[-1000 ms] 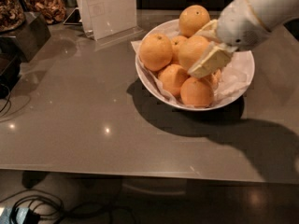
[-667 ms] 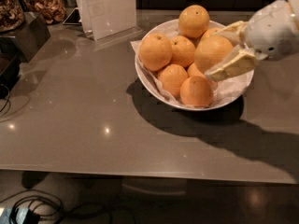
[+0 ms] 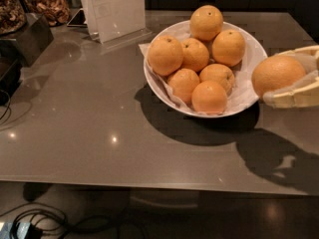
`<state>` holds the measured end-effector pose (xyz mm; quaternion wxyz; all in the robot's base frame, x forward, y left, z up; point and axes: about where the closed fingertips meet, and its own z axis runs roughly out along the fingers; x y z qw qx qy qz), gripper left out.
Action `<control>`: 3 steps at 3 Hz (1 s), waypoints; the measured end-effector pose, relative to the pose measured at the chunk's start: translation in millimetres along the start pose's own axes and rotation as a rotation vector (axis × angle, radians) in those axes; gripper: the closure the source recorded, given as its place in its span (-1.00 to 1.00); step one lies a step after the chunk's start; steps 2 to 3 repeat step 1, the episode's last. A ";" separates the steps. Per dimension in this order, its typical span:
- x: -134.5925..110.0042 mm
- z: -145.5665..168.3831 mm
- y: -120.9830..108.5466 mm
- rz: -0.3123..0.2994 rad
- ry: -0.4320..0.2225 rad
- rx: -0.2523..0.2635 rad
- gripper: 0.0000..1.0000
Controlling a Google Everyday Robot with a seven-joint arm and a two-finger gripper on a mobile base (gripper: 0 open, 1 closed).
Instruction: Pick orange from white bowl
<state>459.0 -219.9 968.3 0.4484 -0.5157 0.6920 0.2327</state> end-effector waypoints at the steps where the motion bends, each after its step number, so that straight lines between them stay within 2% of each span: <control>1: 1.3 -6.5 1.3 0.008 -0.005 0.011 1.00; 3: 1.3 -6.5 1.3 0.008 -0.005 0.011 1.00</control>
Offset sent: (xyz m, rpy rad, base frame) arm 0.0000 0.0000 0.0000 0.0000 0.0000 0.0000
